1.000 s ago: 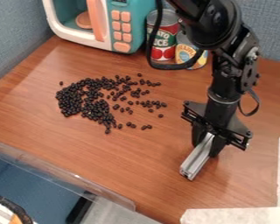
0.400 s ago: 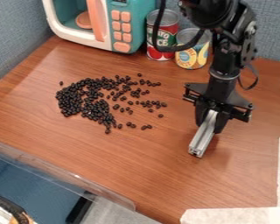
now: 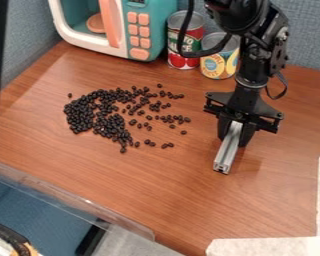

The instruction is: Sweep into pile

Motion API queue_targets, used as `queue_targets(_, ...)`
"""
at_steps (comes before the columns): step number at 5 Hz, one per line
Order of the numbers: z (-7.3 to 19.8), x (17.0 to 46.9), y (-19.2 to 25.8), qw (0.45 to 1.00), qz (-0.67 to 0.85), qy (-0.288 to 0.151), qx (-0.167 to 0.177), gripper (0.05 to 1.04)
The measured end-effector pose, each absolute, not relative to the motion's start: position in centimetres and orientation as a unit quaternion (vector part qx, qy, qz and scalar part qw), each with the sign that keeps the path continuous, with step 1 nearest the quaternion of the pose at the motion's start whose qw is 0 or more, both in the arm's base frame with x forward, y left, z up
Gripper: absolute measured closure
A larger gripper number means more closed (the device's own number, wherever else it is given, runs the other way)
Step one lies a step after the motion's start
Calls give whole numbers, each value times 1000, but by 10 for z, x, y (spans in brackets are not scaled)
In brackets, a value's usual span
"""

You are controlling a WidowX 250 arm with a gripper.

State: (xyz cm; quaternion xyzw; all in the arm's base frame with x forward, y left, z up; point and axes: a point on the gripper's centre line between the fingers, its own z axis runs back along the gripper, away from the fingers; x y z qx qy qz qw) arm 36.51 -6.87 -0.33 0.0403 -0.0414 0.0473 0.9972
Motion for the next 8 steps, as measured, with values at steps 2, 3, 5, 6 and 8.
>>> queue_targets(2, -5, 376, -40, 993, 77, -60, 64, 712)
queue_targets(3, -6, 380, -20, 991, 96, -71, 66, 712)
queue_targets(5, -6, 383, 16, 989, 105, -79, 67, 712)
queue_targets(6, -7, 380, 25, 988, 111, -79, 68, 712)
queue_targets(8, -8, 369, 76, 981, 162, -72, 78, 712)
